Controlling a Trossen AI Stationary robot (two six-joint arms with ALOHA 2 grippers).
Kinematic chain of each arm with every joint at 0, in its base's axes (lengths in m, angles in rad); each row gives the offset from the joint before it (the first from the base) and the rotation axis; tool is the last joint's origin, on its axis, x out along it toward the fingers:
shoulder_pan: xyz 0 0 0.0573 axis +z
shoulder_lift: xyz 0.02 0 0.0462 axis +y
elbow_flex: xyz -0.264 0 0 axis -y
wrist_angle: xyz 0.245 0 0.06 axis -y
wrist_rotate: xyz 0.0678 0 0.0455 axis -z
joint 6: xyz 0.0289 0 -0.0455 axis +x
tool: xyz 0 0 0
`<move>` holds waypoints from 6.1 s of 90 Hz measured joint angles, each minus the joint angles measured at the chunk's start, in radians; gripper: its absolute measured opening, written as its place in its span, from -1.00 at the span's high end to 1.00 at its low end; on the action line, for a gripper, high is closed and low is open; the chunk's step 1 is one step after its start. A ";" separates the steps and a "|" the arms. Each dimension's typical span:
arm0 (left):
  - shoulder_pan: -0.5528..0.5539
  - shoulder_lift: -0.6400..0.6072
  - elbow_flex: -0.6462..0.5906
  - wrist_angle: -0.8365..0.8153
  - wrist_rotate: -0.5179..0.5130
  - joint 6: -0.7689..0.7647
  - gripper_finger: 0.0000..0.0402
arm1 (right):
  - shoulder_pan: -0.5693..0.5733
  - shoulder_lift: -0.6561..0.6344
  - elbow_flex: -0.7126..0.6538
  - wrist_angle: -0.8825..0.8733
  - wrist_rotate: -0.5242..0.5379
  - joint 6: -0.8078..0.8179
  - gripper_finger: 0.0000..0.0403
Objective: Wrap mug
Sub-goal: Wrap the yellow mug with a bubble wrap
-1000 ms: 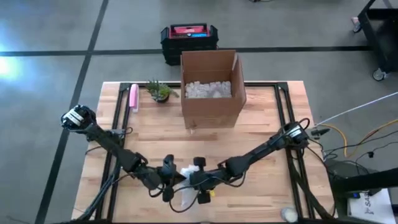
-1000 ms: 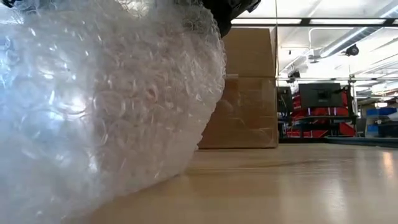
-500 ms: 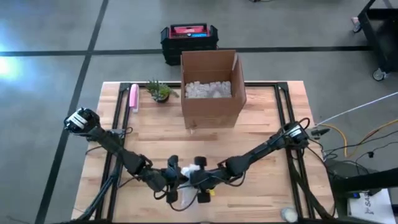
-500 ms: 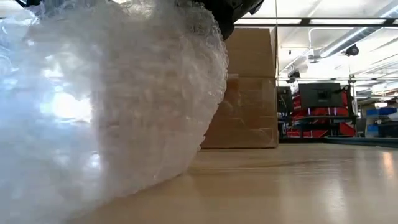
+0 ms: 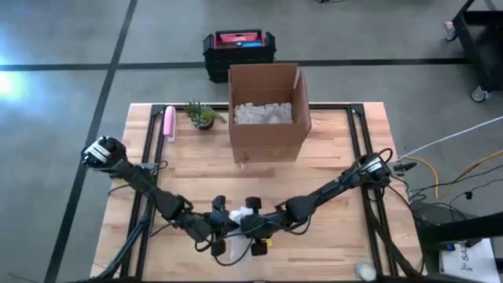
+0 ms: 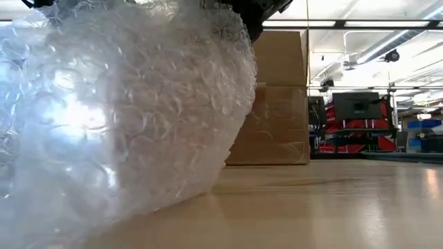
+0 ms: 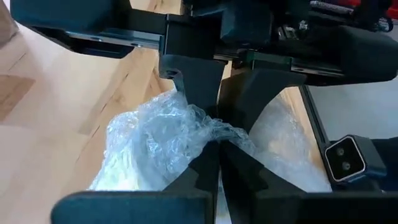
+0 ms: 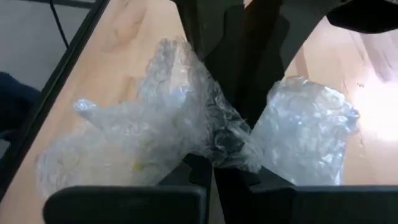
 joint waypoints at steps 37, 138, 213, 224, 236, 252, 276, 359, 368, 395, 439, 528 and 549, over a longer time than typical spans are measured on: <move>0.008 0.005 -0.003 0.003 0.011 0.027 1.00 | -0.006 -0.162 0.006 -0.127 0.018 -0.032 1.00; -0.024 -0.175 0.110 -0.422 0.179 -0.162 1.00 | -0.018 -0.006 0.005 -0.115 0.001 -0.024 1.00; 0.058 0.047 0.078 -0.150 0.159 -0.099 1.00 | -0.011 -0.073 0.110 -0.281 0.002 0.099 1.00; 0.053 0.022 0.075 -0.159 0.165 -0.101 1.00 | -0.008 0.002 0.100 -0.277 0.008 0.127 1.00; 0.034 -0.053 0.074 -0.181 0.185 -0.117 1.00 | -0.010 0.040 0.102 -0.267 0.010 0.131 1.00; 0.017 -0.170 0.075 -0.308 0.090 -0.111 1.00 | -0.011 0.043 0.103 -0.262 0.007 0.120 1.00; 0.096 -0.066 0.071 -0.216 0.142 -0.003 1.00 | -0.011 0.039 0.117 -0.278 0.006 0.089 1.00; 0.075 -0.148 0.071 -0.308 0.162 -0.047 1.00 | -0.011 0.104 0.270 -0.546 0.121 0.108 1.00; 0.079 -0.160 0.065 -0.327 0.093 -0.049 1.00 | -0.009 0.103 0.270 -0.538 0.109 0.107 1.00; 0.074 0.016 0.067 -0.147 0.196 -0.044 1.00 | -0.005 0.103 0.277 -0.528 0.103 0.089 1.00; 0.078 0.084 0.069 -0.080 0.170 -0.037 1.00 | 0.030 0.061 0.457 -0.768 -0.164 0.047 1.00; -0.032 -0.047 0.049 -0.269 0.134 -0.103 1.00 | -0.029 0.185 0.385 -0.630 -0.110 -0.029 1.00; 0.025 -0.011 0.051 -0.096 0.118 0.003 1.00 | -0.029 0.184 0.383 -0.613 -0.110 -0.035 1.00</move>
